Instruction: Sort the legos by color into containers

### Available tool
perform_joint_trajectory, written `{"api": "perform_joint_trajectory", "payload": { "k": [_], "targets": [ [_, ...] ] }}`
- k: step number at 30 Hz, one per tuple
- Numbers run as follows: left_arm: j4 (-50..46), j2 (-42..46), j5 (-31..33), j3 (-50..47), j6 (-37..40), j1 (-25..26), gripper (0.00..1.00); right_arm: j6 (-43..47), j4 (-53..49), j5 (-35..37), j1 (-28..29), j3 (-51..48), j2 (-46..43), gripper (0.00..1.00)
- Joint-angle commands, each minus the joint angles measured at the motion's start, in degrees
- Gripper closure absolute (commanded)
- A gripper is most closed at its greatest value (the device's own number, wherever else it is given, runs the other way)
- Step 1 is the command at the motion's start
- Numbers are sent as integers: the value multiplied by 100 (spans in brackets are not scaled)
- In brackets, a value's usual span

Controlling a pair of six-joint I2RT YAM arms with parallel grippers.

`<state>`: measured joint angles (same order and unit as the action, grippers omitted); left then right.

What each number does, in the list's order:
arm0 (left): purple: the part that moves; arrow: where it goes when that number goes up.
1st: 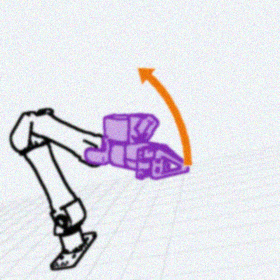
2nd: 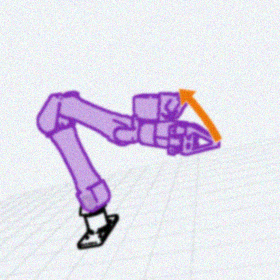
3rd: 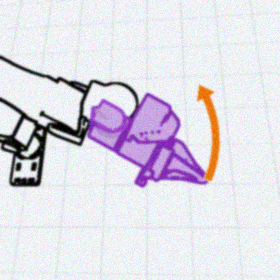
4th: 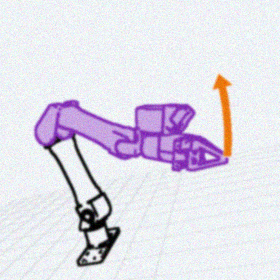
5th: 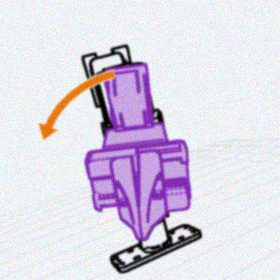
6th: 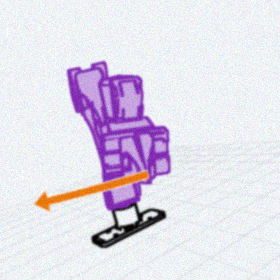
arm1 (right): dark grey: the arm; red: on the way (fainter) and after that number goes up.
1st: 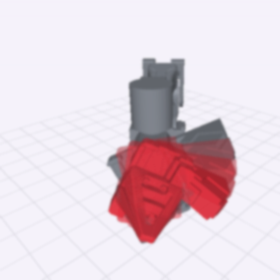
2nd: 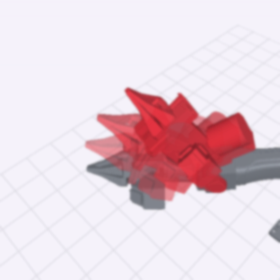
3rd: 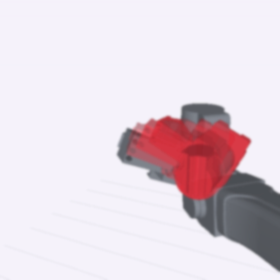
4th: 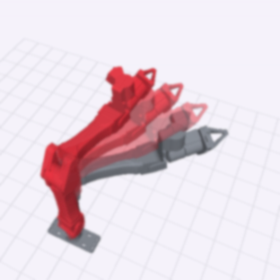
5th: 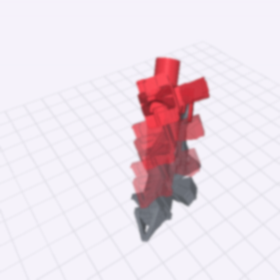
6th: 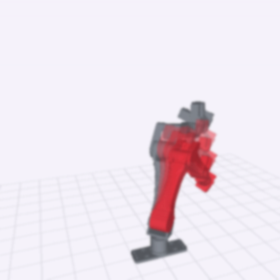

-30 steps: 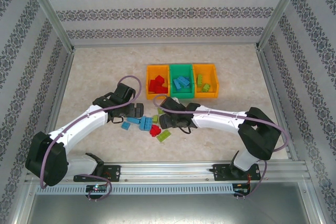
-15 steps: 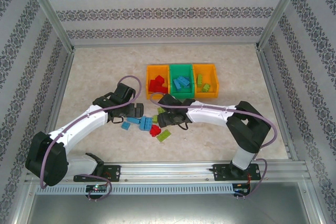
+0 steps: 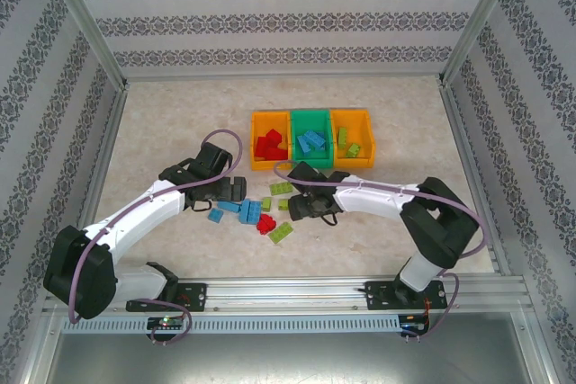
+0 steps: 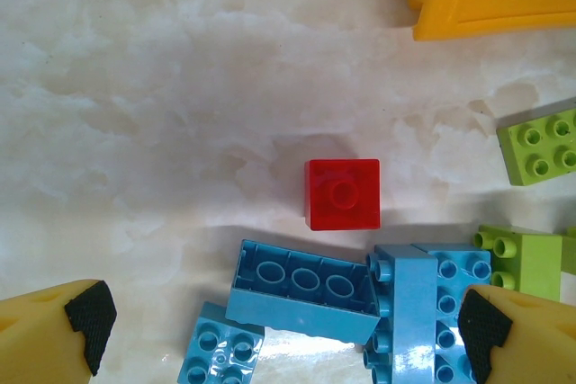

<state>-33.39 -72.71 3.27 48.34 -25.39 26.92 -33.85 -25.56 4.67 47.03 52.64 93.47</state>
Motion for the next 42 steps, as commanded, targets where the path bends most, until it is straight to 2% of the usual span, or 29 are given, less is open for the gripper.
{"api": "perform_joint_trajectory", "payload": {
  "k": [1,9,15,20,35,42],
  "targets": [
    [103,-39,25,-44,-59,-54,0,172,-72,87,-39,-90,-397,26],
    [139,-6,20,-120,-91,-50,0,134,139,-220,-40,53,-528,19],
    [130,18,38,-139,-81,-48,0,78,35,-430,84,532,90,15],
    [148,59,42,-185,-89,-52,1,-302,56,-354,260,720,443,13],
    [226,92,60,-330,-67,-55,1,-912,70,-196,349,923,784,8],
    [223,86,117,-347,-32,-50,0,-1054,-145,42,357,1135,1007,11]
  ]
}}
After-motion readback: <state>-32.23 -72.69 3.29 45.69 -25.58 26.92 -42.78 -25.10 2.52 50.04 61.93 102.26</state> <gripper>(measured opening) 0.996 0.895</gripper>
